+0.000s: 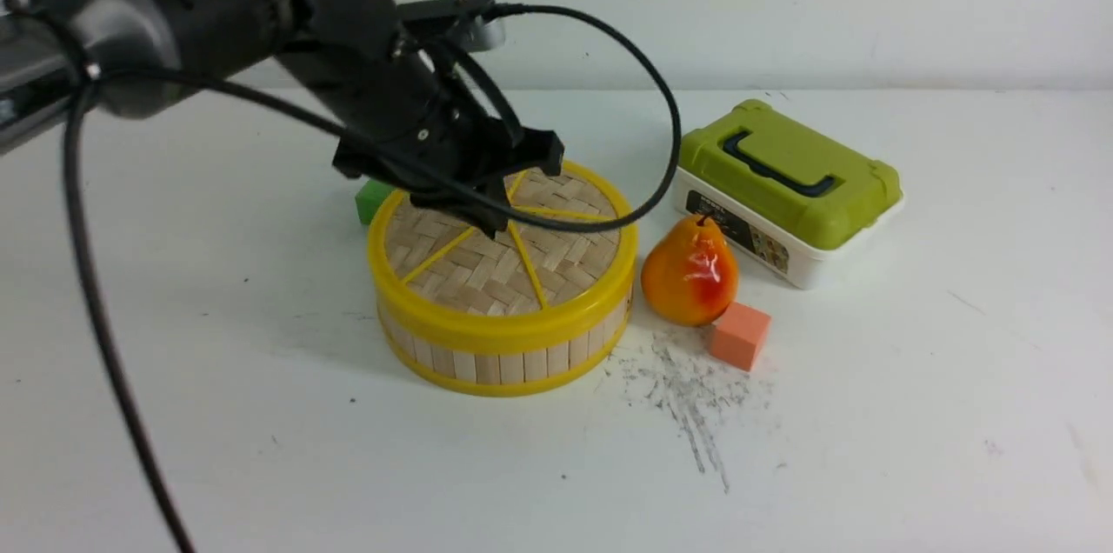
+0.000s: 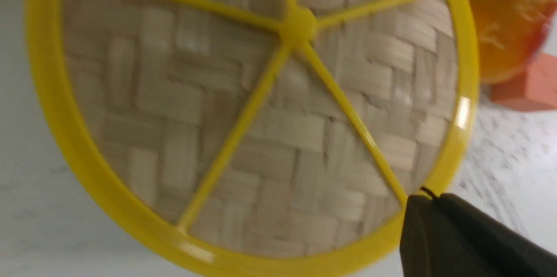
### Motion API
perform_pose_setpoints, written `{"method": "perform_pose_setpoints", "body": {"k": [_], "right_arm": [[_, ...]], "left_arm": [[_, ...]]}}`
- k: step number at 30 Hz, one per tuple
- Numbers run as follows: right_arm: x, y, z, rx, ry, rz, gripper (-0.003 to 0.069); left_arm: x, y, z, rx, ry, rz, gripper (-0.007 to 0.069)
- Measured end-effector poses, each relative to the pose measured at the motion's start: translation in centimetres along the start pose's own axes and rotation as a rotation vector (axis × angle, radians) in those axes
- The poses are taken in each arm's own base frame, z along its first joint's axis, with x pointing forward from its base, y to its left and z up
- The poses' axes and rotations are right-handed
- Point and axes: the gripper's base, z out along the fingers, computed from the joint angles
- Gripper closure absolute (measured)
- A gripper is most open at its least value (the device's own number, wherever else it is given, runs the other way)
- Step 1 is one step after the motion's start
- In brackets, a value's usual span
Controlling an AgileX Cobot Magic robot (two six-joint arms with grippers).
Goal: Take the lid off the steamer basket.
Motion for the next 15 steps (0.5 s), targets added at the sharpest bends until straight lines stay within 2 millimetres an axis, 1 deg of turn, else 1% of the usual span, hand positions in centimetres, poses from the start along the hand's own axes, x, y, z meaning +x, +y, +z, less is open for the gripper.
{"method": "perform_pose_setpoints", "body": {"k": [3,4,6,7,8,9,10,11,12,15], "right_arm": [[0.0,0.0,0.0,0.000,0.000,0.000,0.0419],[0.0,0.0,0.0,0.000,0.000,0.000,0.0419],[0.0,0.0,0.0,0.000,0.000,0.000,0.0419],[0.0,0.0,0.0,0.000,0.000,0.000,0.0419],[0.0,0.0,0.0,0.000,0.000,0.000,0.0419],[0.0,0.0,0.0,0.000,0.000,0.000,0.0419],[0.0,0.0,0.0,0.000,0.000,0.000,0.0419],[0.0,0.0,0.0,0.000,0.000,0.000,0.0419],[0.0,0.0,0.0,0.000,0.000,0.000,0.0419],[0.0,0.0,0.0,0.000,0.000,0.000,0.0419]], "left_arm": [[-1.7,-0.4,0.7,-0.076,-0.015,0.056,0.0496],[-1.8,-0.5,0.7,-0.079,-0.017,0.057,0.0487],[-2.9,-0.8,1.3,-0.100,-0.043,0.077,0.0386],[-3.2,-0.8,1.5,-0.100,-0.051,0.078,0.0356],[-3.6,-0.9,1.9,-0.103,-0.060,0.082,0.0309],[-3.7,-0.9,2.0,-0.104,-0.062,0.082,0.0303],[-3.9,-0.9,2.6,-0.113,-0.064,0.087,0.0269],[-3.9,-0.8,2.9,-0.117,-0.062,0.090,0.0257],[-3.9,-0.8,2.9,-0.119,-0.061,0.091,0.0256],[-3.7,-0.5,4.4,-0.138,-0.032,0.098,0.0246]]}}
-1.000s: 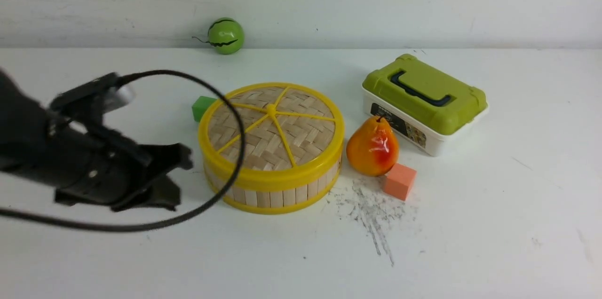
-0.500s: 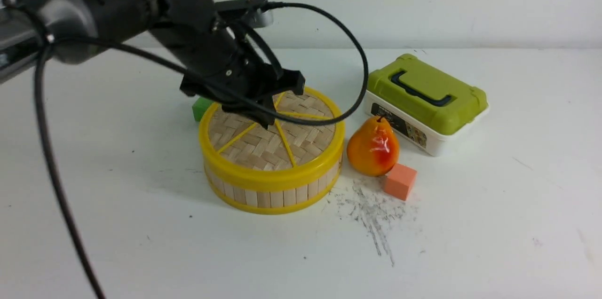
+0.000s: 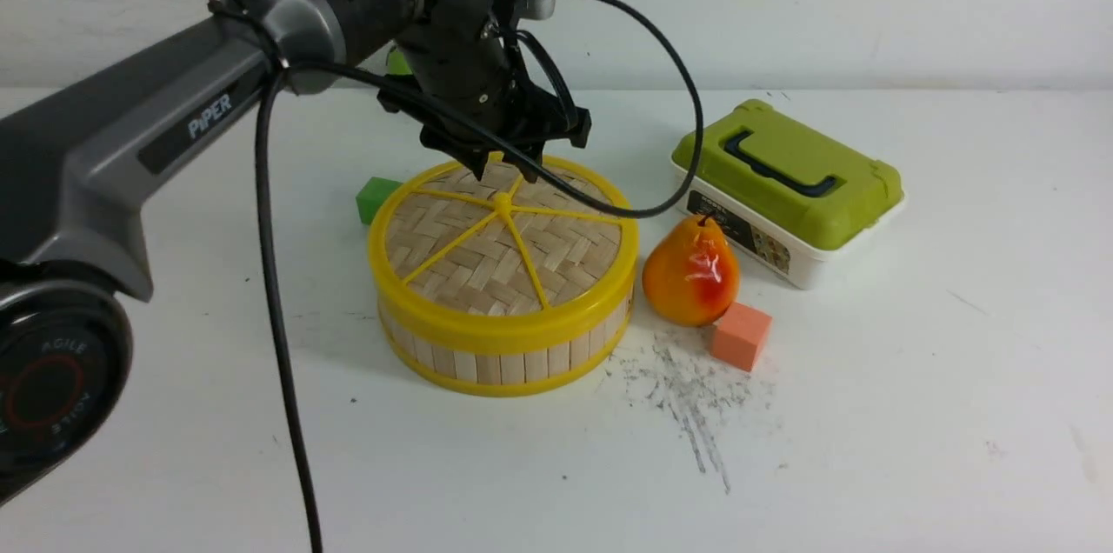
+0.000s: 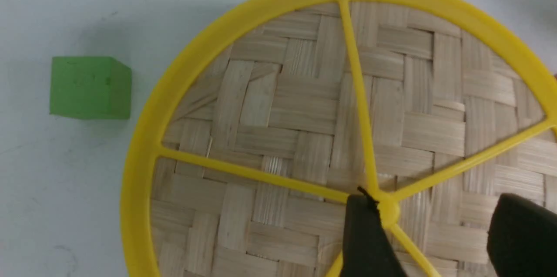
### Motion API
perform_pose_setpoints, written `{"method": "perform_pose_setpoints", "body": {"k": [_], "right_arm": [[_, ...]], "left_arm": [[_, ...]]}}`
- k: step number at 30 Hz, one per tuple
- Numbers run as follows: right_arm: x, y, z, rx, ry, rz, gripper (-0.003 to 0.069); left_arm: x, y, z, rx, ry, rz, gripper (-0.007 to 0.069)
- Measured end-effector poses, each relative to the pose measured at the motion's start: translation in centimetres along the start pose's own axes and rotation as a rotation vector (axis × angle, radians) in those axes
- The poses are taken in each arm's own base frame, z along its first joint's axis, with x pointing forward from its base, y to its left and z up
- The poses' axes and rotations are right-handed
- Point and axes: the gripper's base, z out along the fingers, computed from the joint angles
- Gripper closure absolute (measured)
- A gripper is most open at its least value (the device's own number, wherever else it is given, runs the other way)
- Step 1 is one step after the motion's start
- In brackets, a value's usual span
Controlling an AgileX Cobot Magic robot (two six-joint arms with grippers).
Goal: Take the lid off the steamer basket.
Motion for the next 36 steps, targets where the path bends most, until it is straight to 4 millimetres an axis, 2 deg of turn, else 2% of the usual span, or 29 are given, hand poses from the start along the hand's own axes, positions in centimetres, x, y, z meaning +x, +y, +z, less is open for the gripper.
{"method": "perform_pose_setpoints", "body": {"k": [7,13,21,27,33,36], "right_arm": [[0.0,0.0,0.0,0.000,0.000,0.000,0.0419],[0.0,0.0,0.0,0.000,0.000,0.000,0.0419],[0.0,0.0,0.0,0.000,0.000,0.000,0.0419],[0.0,0.0,0.0,0.000,0.000,0.000,0.0419],[0.0,0.0,0.0,0.000,0.000,0.000,0.0419],[0.0,0.0,0.0,0.000,0.000,0.000,0.0419]], "left_arm": [[0.2,0.0,0.7,-0.004,0.011,0.000,0.0267],[0.0,0.0,0.8,-0.006,-0.004,0.004,0.0320],[0.9,0.0,3.2,-0.017,0.059,0.008,0.0370],[0.8,0.0,3.2,-0.021,0.057,0.010,0.0414],[0.8,0.1,3.2,-0.026,0.058,0.011,0.0513],[0.8,0.1,3.2,-0.026,0.057,0.010,0.0512]]}}
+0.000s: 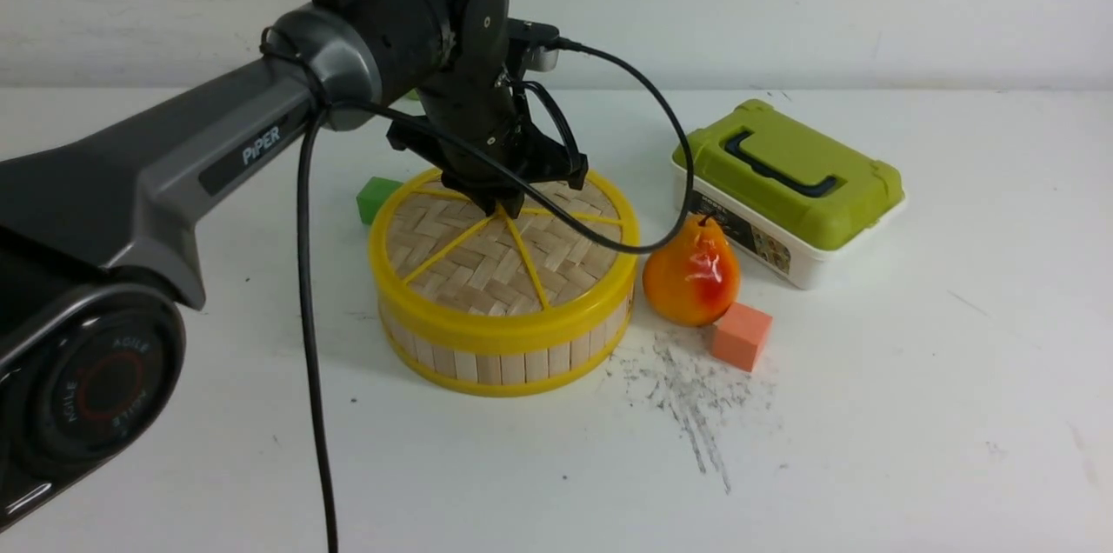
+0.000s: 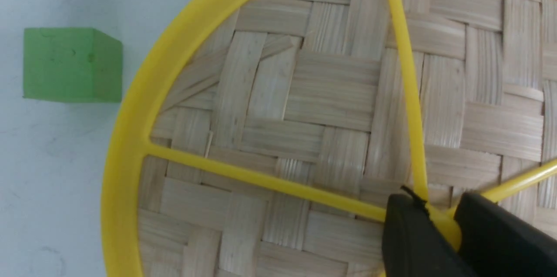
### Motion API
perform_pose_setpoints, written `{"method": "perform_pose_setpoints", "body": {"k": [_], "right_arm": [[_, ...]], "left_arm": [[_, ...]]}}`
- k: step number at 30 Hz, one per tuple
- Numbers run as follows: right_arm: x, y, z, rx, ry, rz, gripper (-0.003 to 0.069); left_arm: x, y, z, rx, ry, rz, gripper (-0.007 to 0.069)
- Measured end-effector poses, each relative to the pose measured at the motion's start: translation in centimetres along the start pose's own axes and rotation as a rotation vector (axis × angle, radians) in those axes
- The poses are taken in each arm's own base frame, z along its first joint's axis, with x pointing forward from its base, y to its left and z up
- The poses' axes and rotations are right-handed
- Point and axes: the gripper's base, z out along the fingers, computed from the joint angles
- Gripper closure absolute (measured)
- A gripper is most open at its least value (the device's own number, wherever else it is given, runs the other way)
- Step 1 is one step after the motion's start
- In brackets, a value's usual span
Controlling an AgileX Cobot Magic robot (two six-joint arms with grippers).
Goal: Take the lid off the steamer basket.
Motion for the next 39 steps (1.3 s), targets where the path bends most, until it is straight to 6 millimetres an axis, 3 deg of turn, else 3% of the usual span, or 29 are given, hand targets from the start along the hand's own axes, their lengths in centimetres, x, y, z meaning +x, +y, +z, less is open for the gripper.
{"method": "perform_pose_setpoints", "body": {"k": [5,9,10,15,17,18,19,20,21,22,24,25,27,29,31,34,39], "right_arm": [[0.0,0.0,0.0,0.000,0.000,0.000,0.0419],[0.0,0.0,0.0,0.000,0.000,0.000,0.0419],[0.0,0.0,0.0,0.000,0.000,0.000,0.0419],[0.0,0.0,0.0,0.000,0.000,0.000,0.0419],[0.0,0.0,0.0,0.000,0.000,0.000,0.0419],[0.0,0.0,0.0,0.000,0.000,0.000,0.0419],[0.0,0.0,0.0,0.000,0.000,0.000,0.0419],[0.0,0.0,0.0,0.000,0.000,0.000,0.0419],[0.0,0.0,0.0,0.000,0.000,0.000,0.0419],[0.0,0.0,0.0,0.000,0.000,0.000,0.0419],[0.0,0.0,0.0,0.000,0.000,0.000,0.0419],[0.0,0.0,0.0,0.000,0.000,0.000,0.0419],[0.0,0.0,0.0,0.000,0.000,0.000,0.0419],[0.0,0.0,0.0,0.000,0.000,0.000,0.0419],[0.0,0.0,0.0,0.000,0.000,0.000,0.0419],[0.0,0.0,0.0,0.000,0.000,0.000,0.0419],[0.0,0.0,0.0,0.000,0.000,0.000,0.0419]], "left_arm": [[-0.3,0.0,-1.2,0.004,-0.024,-0.002,0.0512],[-1.0,0.2,-4.5,0.016,-0.094,-0.009,0.0512],[-1.4,0.4,-7.4,0.012,-0.149,-0.008,0.0512],[-1.6,2.0,-15.6,-0.077,-0.291,0.015,0.0512],[-1.4,2.7,-17.6,-0.111,-0.325,0.014,0.0512],[-1.1,3.8,-20.3,-0.151,-0.367,0.004,0.0512],[-0.8,4.6,-21.7,-0.170,-0.380,-0.012,0.0512],[-0.7,4.8,-21.7,-0.174,-0.377,-0.015,0.0512],[0.1,6.8,-23.4,-0.212,-0.382,-0.057,0.0512],[0.5,8.1,-23.7,-0.236,-0.376,-0.084,0.0512],[1.5,10.2,-23.8,-0.273,-0.356,-0.132,0.0512],[2.4,12.4,-23.4,-0.309,-0.336,-0.185,0.0512],[3.8,14.8,-22.2,-0.337,-0.310,-0.254,0.0512],[5.0,16.7,-20.8,-0.350,-0.291,-0.310,0.0512],[7.3,19.1,-17.5,-0.348,-0.259,-0.387,0.0512],[9.8,20.3,-13.3,-0.310,-0.220,-0.451,0.0512],[11.9,20.3,-7.5,-0.248,-0.204,-0.491,0.0512]]}}
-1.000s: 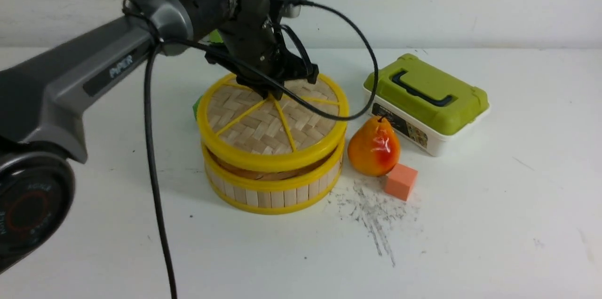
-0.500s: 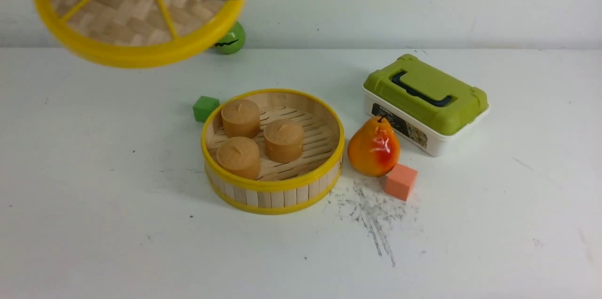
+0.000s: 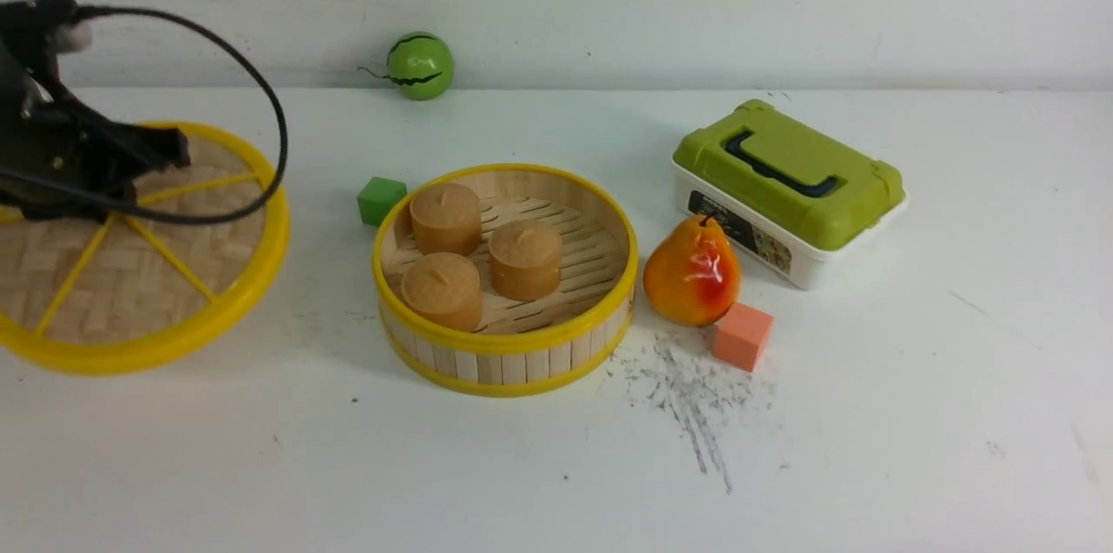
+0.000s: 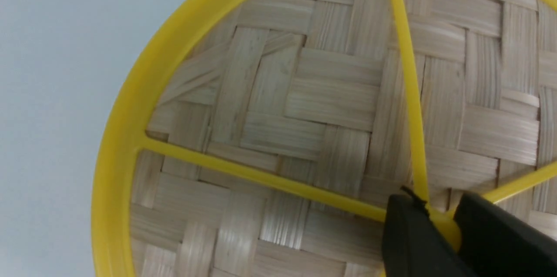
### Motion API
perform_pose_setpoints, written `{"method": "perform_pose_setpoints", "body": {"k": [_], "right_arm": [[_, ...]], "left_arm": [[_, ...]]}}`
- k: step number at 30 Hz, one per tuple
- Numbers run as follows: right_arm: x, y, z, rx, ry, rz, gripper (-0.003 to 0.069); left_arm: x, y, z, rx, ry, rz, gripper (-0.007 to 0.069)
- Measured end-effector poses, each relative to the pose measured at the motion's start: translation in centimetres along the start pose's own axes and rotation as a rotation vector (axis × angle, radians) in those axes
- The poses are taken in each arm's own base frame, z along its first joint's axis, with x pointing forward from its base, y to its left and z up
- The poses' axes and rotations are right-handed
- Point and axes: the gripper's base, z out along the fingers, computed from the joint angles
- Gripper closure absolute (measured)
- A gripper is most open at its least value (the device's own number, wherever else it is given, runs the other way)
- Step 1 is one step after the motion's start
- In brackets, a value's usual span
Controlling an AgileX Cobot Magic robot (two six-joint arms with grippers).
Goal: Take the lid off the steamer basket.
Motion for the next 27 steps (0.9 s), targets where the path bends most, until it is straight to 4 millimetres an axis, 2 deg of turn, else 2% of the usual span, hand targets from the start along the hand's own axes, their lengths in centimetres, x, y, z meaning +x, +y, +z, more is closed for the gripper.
{"method": "perform_pose_setpoints", "body": {"k": [3,7,10,15,19,22,25,27], "right_arm": [[0.0,0.0,0.0,0.000,0.000,0.000,0.0419],[0.0,0.0,0.0,0.000,0.000,0.000,0.0419],[0.0,0.0,0.0,0.000,0.000,0.000,0.0419],[0.0,0.0,0.0,0.000,0.000,0.000,0.0419],[0.0,0.0,0.0,0.000,0.000,0.000,0.0419],[0.0,0.0,0.0,0.000,0.000,0.000,0.0419],[0.0,0.0,0.0,0.000,0.000,0.000,0.0419],[0.0,0.0,0.0,0.000,0.000,0.000,0.0419]], "left_arm": [[0.8,-0.5,2.0,0.025,0.022,-0.028,0.0512],[1.4,-0.8,3.7,0.036,0.039,-0.039,0.0508],[1.7,-0.9,4.7,0.037,0.051,-0.041,0.0451],[1.7,-1.0,4.7,0.046,0.049,-0.060,0.0289],[1.3,-1.1,3.4,0.057,0.032,-0.076,0.0288],[-0.6,-1.2,-1.7,0.098,-0.095,-0.090,0.0386],[-2.4,-1.1,-9.0,0.156,-0.288,-0.083,0.0542],[-2.9,-0.9,-14.6,0.201,-0.435,-0.074,0.0631]]}}
